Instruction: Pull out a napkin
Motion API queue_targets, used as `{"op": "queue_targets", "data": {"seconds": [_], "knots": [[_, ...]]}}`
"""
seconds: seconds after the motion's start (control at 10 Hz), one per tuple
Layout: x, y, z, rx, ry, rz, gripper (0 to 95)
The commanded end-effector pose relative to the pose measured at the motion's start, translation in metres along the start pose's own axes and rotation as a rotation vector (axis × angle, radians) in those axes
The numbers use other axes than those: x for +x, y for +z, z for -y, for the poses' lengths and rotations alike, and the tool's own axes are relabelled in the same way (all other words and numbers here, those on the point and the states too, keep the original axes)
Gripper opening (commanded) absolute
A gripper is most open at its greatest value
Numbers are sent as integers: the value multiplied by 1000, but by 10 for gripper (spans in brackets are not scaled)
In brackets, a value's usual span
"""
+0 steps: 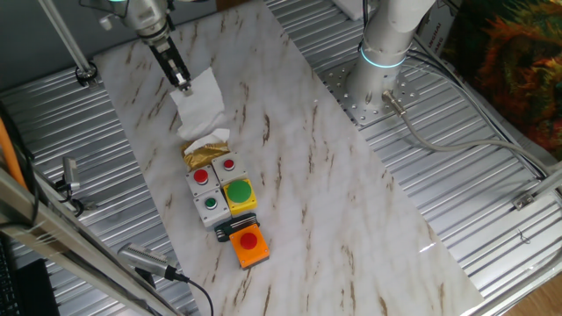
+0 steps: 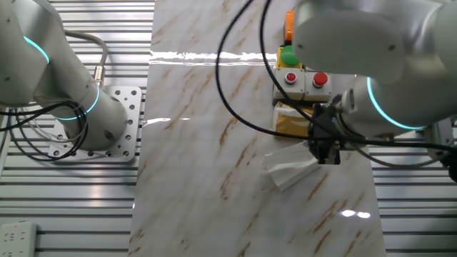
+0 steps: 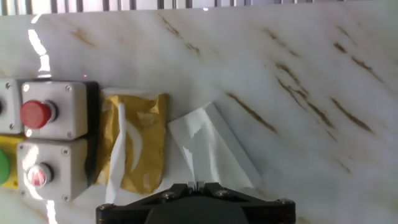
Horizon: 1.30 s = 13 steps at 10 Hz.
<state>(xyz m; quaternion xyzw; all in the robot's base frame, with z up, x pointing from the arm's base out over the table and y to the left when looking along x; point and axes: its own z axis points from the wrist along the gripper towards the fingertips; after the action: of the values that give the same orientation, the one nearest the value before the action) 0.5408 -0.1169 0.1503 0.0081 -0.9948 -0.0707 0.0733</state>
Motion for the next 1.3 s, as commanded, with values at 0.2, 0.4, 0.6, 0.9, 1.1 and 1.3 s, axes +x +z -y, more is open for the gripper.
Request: {"op": "queue_targets", "data": {"seconds": [0.2,0.4,0.6,0.9,1.1,1.3], "knots": [[-9,18,8,9,4,14,0],[-13,24,8,10,7,16,0],[-17,32,10,14,10,18,0],[-24,47,15,17,-1,30,0],[-28,56,16,15,1,33,0],[-33,66,14,12,0,40,0]]}}
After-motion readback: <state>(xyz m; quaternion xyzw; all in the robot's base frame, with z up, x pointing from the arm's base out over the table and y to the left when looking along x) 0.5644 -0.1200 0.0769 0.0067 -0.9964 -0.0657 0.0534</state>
